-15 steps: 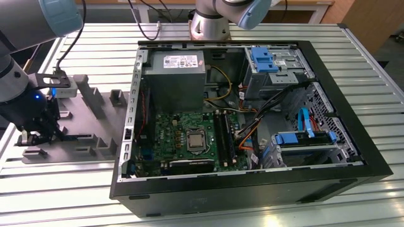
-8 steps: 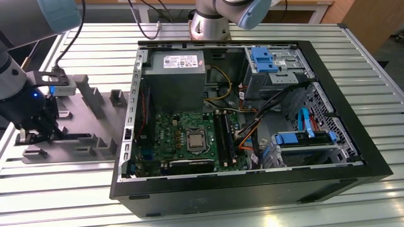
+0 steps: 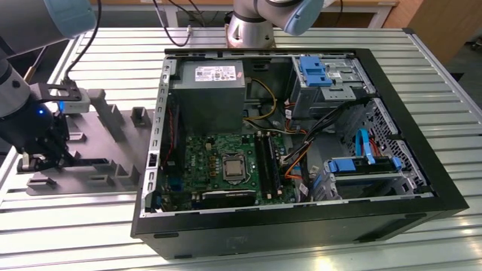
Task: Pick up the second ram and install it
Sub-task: 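Pick up the second ram and move it above second insertion slot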
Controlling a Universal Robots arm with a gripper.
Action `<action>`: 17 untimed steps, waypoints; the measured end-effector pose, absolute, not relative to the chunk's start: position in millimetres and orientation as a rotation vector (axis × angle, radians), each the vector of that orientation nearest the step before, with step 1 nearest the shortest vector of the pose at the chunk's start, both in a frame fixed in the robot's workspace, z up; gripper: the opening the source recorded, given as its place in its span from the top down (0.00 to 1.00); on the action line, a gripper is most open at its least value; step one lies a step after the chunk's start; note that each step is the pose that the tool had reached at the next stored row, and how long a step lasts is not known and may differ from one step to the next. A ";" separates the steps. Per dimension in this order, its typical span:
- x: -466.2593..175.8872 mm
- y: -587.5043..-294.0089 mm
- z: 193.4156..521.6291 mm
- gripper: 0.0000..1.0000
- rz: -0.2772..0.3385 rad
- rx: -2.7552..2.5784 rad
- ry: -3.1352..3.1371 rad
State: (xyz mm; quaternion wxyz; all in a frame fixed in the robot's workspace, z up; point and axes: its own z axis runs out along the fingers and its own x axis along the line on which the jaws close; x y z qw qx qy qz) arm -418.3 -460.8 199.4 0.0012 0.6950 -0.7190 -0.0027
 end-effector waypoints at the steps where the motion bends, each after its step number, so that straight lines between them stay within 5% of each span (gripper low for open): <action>1: -418.3 -460.8 199.9 0.86 -0.008 2.182 -2.257; 17: -418.3 -460.7 209.5 0.86 -0.008 2.182 -2.258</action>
